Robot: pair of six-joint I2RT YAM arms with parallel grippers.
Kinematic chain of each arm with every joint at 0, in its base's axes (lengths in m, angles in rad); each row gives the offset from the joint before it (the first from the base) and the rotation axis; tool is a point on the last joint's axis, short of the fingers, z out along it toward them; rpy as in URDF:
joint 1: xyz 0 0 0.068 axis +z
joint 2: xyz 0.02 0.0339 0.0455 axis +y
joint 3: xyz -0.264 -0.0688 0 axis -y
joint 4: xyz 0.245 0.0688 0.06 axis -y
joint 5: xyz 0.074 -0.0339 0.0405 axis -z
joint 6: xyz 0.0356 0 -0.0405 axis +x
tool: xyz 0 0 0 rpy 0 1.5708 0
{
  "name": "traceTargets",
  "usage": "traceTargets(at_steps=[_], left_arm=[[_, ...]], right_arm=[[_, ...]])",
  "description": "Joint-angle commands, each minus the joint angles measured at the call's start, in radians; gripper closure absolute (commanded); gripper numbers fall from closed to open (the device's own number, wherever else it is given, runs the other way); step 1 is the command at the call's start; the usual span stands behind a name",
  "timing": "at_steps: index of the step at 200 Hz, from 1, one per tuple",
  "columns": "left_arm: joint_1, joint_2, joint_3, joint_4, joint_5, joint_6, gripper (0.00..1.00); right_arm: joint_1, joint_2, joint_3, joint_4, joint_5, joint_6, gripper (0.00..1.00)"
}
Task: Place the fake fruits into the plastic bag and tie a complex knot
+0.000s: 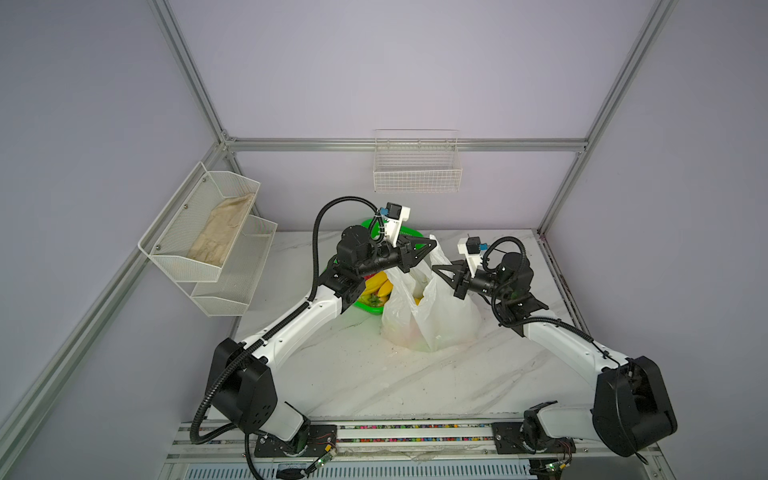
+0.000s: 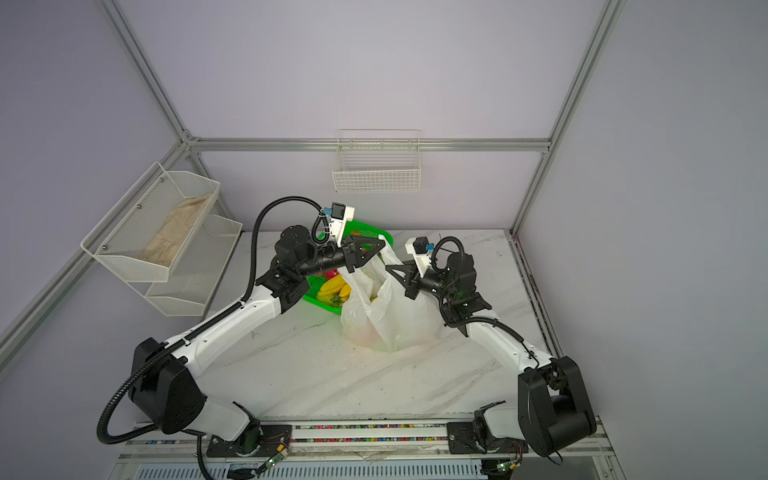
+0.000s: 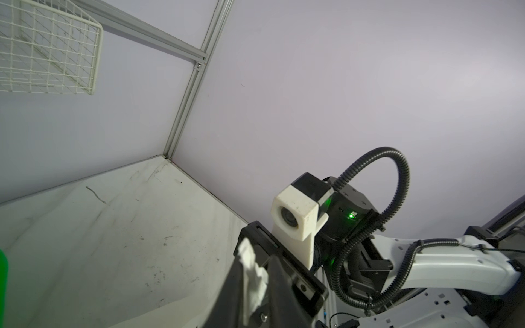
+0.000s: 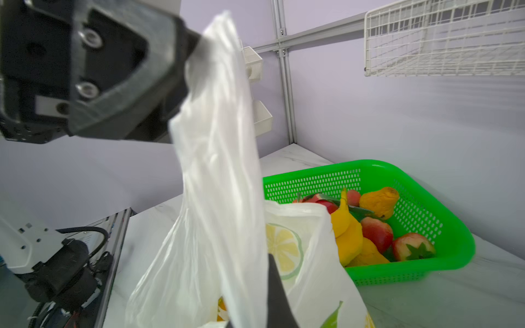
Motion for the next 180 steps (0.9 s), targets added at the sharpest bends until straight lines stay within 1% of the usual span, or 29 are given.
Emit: traceTargets(at_steps=[1,7,11,33,51,78,93,105,110,122,131,153,169,180], left_arm=[[0.008,-0.079,-0.019,-0.012,0.008,0.072,0.63],[0.008,-0.082,-0.023,-0.026,0.014,0.092,0.58],[0.007,-0.120,-0.027,-0.032,0.018,0.103,0.55],[0.007,-0.180,-0.056,-0.066,0.038,0.158,0.39],[0.007,-0.233,-0.085,-0.103,0.063,0.208,0.32],[0.007,-0.328,-0.147,-0.161,0.088,0.303,0.23],[0.010,-0.391,-0.184,-0.213,0.058,0.371,0.20],[0.013,-0.451,-0.227,-0.260,-0.068,0.382,0.19],[0.020,-0.475,-0.250,-0.261,-0.109,0.421,0.17],[0.058,-0.517,-0.303,-0.243,-0.148,0.450,0.15],[0.099,-0.534,-0.331,-0.219,-0.136,0.451,0.15],[0.188,-0.520,-0.394,-0.102,-0.054,0.434,0.14],[0.211,-0.466,-0.406,-0.021,0.008,0.447,0.13],[0.218,-0.420,-0.391,0.002,0.050,0.473,0.12]], right_arm=[[-0.013,-0.041,-0.031,0.011,0.069,0.042,1.00],[-0.014,-0.045,-0.033,0.003,0.086,0.062,1.00],[-0.018,-0.046,-0.035,0.001,0.097,0.074,1.00],[-0.033,-0.044,-0.037,-0.017,0.140,0.145,1.00],[-0.045,-0.038,-0.028,-0.033,0.153,0.178,1.00],[-0.056,-0.025,-0.007,-0.053,0.162,0.201,1.00],[-0.059,-0.017,0.004,-0.057,0.149,0.204,1.00],[-0.062,-0.014,0.008,-0.056,0.144,0.204,1.00],[-0.063,-0.014,0.010,-0.057,0.143,0.204,1.00],[-0.063,-0.012,0.016,-0.060,0.137,0.201,1.00],[-0.065,-0.008,0.022,-0.065,0.132,0.200,1.00],[-0.067,0.003,0.043,-0.082,0.121,0.191,1.00],[-0.069,0.007,0.059,-0.105,0.121,0.177,1.00],[-0.069,0.004,0.064,-0.115,0.124,0.172,1.00]])
